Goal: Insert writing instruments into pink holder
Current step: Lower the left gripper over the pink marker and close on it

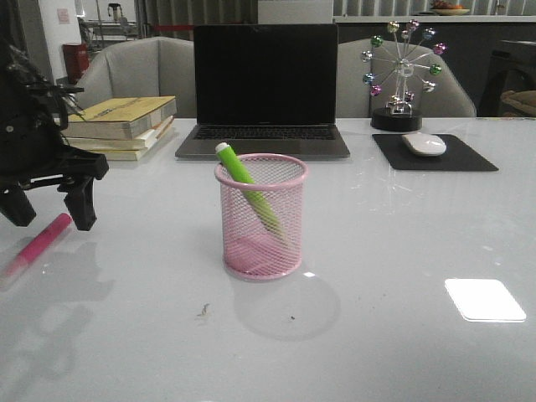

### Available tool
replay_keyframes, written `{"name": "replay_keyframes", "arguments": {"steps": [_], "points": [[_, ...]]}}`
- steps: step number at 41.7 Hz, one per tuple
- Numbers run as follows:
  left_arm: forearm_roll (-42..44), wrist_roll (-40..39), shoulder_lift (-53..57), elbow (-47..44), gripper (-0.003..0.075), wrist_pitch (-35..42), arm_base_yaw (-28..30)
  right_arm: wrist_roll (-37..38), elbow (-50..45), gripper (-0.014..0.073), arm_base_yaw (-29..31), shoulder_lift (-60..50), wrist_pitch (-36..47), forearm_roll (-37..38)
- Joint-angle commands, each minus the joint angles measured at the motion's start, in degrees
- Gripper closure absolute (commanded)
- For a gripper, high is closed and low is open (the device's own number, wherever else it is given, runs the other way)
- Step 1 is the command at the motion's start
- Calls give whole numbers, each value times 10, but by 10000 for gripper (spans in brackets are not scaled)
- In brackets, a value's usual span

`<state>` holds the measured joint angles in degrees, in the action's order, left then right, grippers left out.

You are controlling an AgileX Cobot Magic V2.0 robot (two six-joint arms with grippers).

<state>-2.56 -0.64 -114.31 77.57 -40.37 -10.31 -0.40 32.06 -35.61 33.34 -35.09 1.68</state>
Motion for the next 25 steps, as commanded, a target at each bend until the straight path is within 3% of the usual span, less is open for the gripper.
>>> {"name": "replay_keyframes", "arguments": {"steps": [1,13,25], "points": [[-6,-3,20,24,169,14,1,-4,16,151,2,-1,43,1],[-6,-3,13,24,199,13,1,-4,16,151,2,-1,43,1],[-6,-3,13,24,440,10,1,-4,16,151,2,-1,43,1]]}}
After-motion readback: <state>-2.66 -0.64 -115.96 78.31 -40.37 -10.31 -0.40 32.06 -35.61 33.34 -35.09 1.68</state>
